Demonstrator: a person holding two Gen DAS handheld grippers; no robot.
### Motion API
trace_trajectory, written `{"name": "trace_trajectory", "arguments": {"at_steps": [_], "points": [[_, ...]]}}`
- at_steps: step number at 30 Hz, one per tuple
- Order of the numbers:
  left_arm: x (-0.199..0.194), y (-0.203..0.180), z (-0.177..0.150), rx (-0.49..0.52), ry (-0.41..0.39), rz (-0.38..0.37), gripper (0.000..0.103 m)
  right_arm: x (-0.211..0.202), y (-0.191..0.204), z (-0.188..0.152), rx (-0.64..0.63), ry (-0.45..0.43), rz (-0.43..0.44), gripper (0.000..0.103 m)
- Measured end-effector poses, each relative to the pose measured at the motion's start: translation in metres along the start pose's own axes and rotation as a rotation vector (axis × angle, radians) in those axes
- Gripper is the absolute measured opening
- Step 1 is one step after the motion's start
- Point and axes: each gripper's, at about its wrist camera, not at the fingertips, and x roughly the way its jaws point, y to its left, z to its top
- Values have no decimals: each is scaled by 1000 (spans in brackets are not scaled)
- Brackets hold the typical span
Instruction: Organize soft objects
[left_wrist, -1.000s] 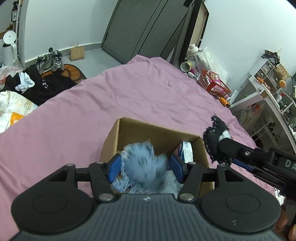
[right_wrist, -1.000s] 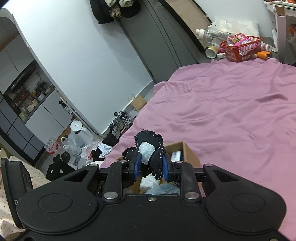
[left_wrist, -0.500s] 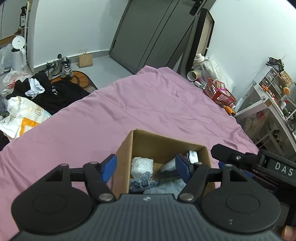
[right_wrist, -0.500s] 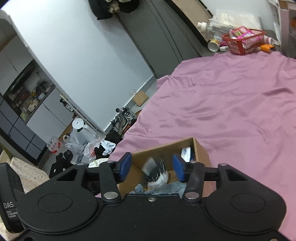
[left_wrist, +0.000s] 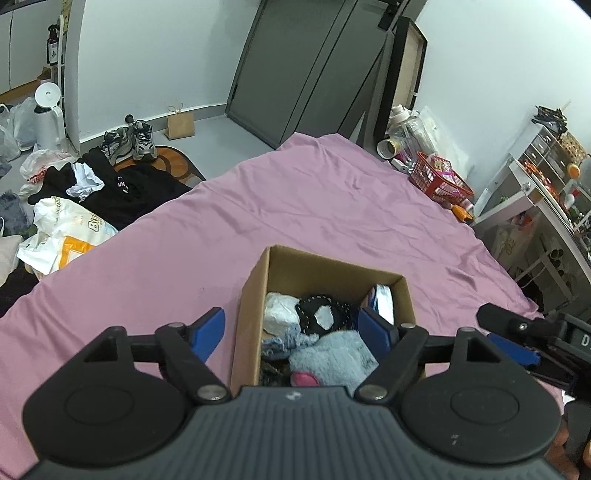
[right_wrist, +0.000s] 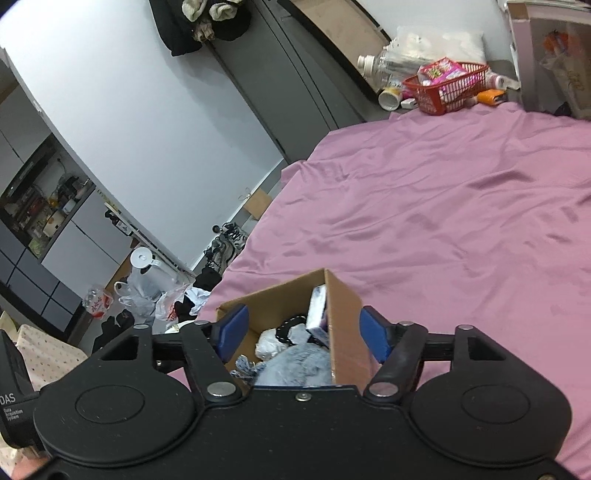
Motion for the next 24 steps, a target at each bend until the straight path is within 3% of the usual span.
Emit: {"name": "trace_trajectory", "arguments": {"at_steps": [11, 24], "points": [[-39, -25, -18, 73, 26, -2, 85, -54, -7, -1, -72, -4, 16, 95], [-88, -58, -38, 137, 22, 1, 85, -115, -16, -8, -118, 9, 40, 103]]}}
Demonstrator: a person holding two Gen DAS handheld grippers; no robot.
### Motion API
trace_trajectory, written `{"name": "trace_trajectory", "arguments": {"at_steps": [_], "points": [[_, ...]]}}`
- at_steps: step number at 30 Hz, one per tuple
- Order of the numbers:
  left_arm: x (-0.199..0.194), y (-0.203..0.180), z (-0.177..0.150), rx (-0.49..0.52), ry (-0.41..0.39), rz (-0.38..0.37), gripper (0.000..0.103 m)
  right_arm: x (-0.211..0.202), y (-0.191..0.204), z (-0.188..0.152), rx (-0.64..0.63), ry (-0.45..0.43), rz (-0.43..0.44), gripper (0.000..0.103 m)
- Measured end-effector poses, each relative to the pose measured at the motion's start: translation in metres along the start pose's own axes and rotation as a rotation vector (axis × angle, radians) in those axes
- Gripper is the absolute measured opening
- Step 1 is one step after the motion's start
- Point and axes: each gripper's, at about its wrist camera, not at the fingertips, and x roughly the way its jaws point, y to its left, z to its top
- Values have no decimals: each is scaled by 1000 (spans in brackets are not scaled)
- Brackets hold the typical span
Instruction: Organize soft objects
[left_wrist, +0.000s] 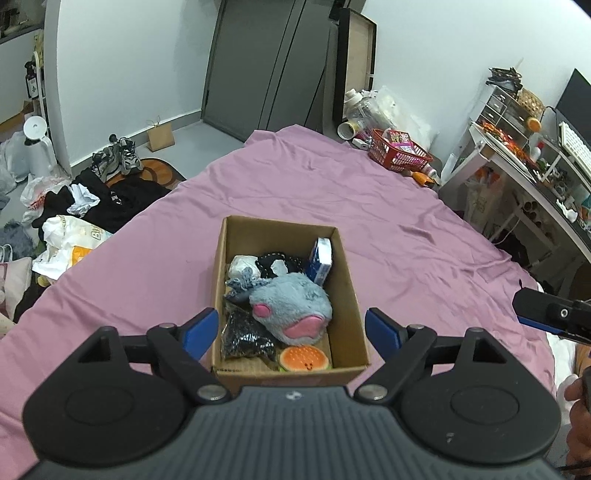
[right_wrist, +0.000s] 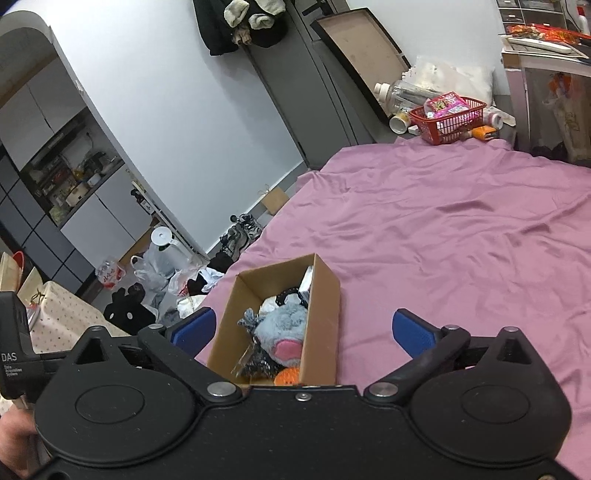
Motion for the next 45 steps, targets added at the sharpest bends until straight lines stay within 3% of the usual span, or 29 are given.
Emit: {"name": "trace_trajectory", "arguments": {"at_steps": [23, 34, 42, 45], "points": [[-72, -34, -34, 73, -6, 15, 86, -79, 5, -18, -96, 7, 44, 103], [-95, -48, -46, 79, -14, 31, 100, -104, 10, -26, -147, 10, 42, 103], [-106, -67, -56, 121, -13, 19, 100, -116, 4, -27, -131, -2, 19, 103], [-109, -71, -58, 117, -27, 52, 100, -120, 4, -27, -136, -7, 9, 103]]}}
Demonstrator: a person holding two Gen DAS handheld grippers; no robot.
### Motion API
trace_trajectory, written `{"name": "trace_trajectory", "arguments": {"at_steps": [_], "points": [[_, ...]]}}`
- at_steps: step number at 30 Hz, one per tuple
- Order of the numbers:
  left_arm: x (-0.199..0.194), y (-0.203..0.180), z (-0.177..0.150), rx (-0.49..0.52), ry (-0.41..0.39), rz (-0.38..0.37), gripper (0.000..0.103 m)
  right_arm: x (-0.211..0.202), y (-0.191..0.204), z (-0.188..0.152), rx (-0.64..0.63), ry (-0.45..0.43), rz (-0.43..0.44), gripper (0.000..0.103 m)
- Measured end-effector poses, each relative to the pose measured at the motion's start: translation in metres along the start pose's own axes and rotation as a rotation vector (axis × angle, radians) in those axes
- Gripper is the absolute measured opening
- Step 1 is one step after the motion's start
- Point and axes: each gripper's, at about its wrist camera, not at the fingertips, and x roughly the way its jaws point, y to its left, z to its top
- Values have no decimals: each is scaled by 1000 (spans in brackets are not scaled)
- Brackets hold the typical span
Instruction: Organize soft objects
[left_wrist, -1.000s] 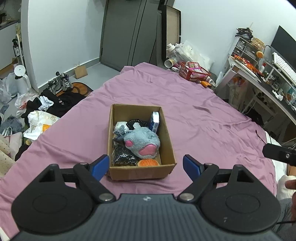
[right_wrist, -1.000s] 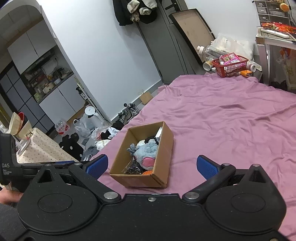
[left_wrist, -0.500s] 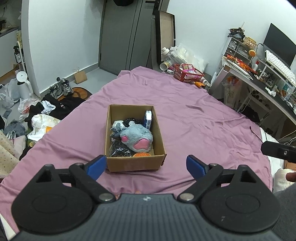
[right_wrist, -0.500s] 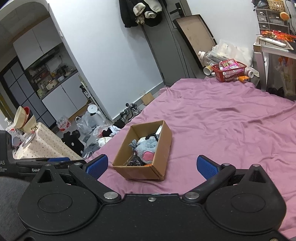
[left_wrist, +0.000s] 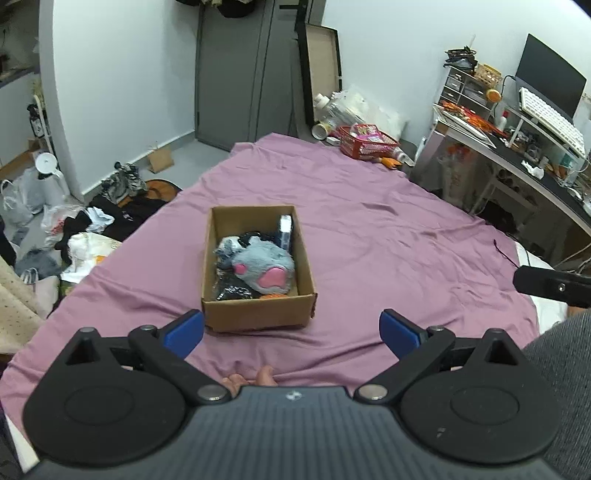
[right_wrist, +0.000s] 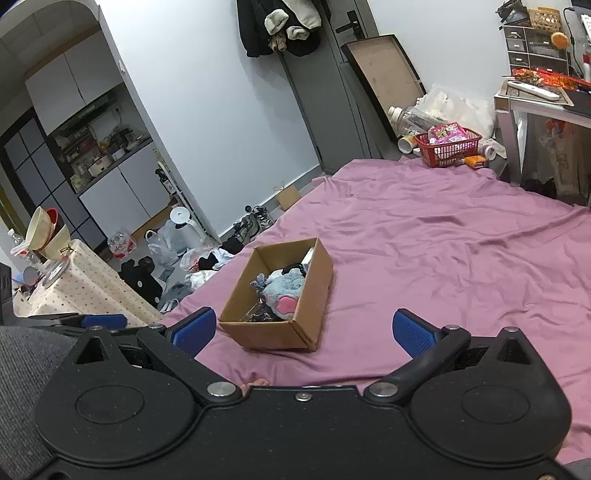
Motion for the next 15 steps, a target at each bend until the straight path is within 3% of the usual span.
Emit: {"name": "trace_trajectory", "arguments": {"at_steps": [15], "points": [[-1, -1, -1, -20, 1, 15, 100, -4, -2, -2, -10, -3, -24, 103]]}}
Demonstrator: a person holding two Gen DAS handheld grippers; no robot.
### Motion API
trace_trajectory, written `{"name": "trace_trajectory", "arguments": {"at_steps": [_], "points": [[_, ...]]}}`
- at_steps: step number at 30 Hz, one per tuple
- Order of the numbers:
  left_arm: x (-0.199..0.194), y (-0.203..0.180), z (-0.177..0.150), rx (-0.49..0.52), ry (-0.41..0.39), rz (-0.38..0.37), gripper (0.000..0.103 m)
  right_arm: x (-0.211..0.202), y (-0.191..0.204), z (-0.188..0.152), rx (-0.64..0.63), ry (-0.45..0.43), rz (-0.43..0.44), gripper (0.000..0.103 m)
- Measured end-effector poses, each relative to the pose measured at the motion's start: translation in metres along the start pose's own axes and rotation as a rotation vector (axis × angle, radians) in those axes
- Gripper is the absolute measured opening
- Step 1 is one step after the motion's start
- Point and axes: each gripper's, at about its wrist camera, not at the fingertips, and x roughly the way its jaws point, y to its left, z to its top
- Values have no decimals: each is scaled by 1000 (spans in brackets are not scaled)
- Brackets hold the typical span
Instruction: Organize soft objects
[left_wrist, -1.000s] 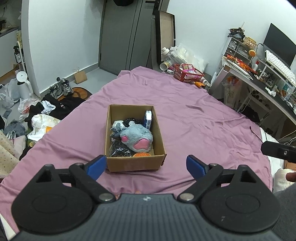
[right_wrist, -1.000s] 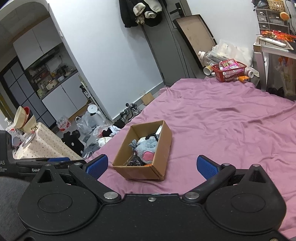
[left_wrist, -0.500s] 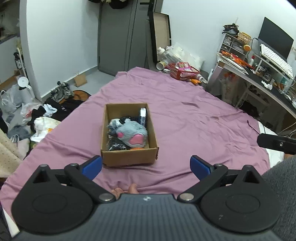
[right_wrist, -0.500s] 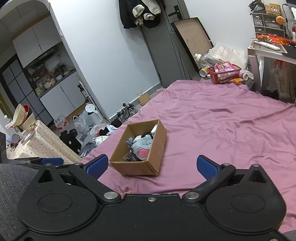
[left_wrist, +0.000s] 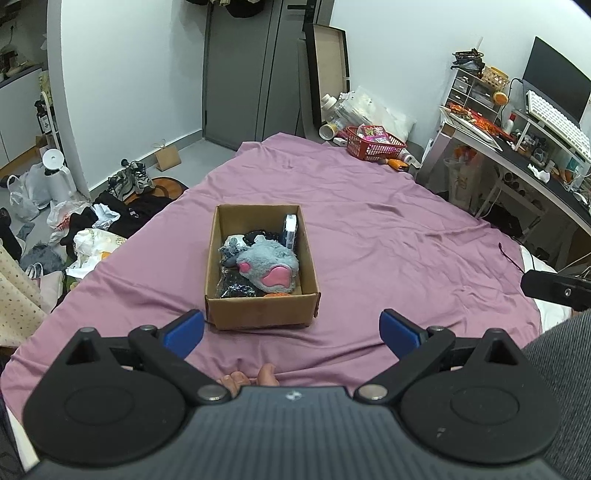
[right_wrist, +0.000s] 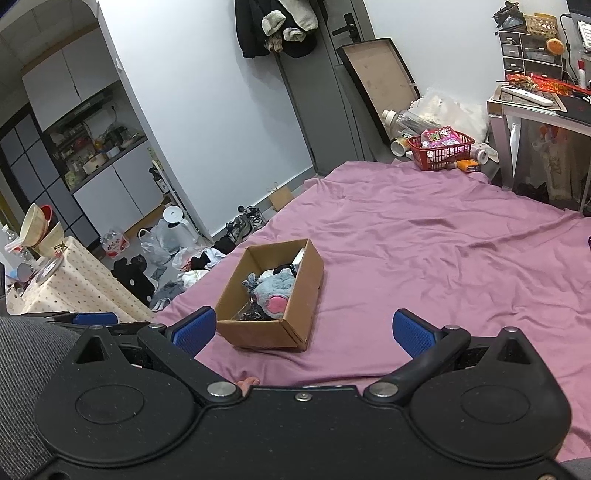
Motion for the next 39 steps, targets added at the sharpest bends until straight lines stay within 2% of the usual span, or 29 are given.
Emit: {"name": "trace_trajectory", "arguments": {"at_steps": [39], "points": [[0, 2, 0, -6, 0, -4, 100, -1, 1, -6, 1, 33, -54, 103]]}}
